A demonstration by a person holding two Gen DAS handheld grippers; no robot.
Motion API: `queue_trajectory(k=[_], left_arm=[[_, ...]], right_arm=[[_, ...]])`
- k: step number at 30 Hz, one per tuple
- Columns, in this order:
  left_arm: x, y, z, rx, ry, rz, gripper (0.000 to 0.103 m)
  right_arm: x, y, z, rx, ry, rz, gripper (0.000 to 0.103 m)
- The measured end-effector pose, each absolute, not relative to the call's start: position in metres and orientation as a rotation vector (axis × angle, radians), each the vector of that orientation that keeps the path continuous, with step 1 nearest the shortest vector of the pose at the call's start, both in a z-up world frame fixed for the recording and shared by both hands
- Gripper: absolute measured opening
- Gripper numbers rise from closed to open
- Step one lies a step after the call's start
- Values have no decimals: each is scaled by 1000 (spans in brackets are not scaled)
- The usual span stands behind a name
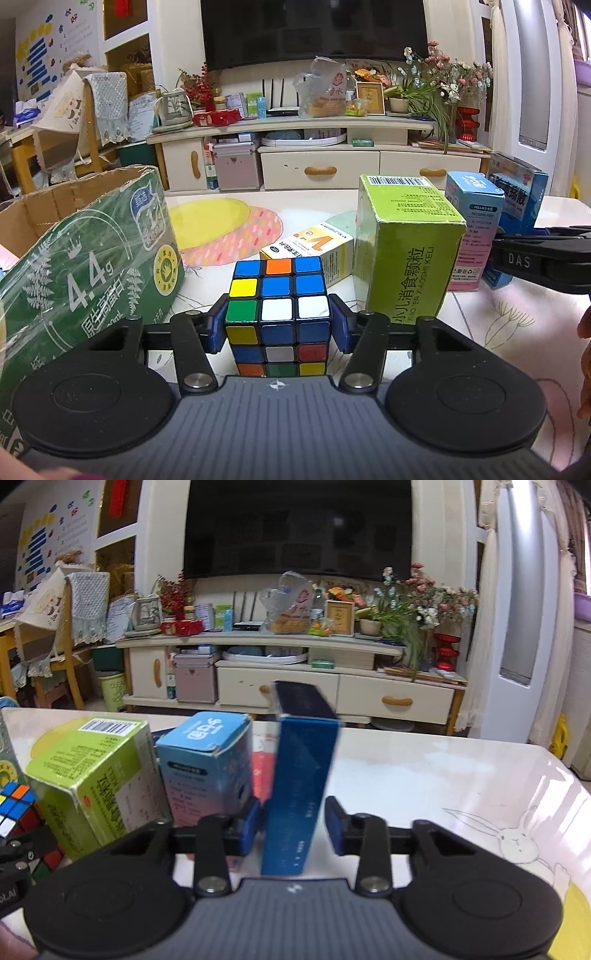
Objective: Organize rigid objects
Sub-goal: 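Lift the Rubik's cube and blue box and carry them toward the cardboard box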
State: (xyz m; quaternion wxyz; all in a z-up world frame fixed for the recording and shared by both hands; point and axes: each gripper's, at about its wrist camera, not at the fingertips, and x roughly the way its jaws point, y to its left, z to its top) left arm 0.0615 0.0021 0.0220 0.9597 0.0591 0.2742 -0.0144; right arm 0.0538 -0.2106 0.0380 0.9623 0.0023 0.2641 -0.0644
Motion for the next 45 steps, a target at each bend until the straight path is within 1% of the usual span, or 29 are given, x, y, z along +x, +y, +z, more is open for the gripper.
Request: queue_trajectory(k=[2, 3, 11, 28, 45], left_arm=[[59, 3, 23, 114, 559, -25, 66], [57, 3, 23, 112, 560, -24, 66], [36, 4, 26, 113, 577, -34, 66], [-35, 15, 32, 120, 598, -97, 65], [-86, 29, 63, 88, 553, -147, 65]], right_arm=[[54, -210, 38, 6, 532, -125, 24], [53, -209, 38, 7, 529, -124, 23], [41, -204, 39, -18, 518, -129, 23], [-17, -190, 44, -32, 539, -173, 23], [-80, -167, 64, -1, 515, -183, 23]])
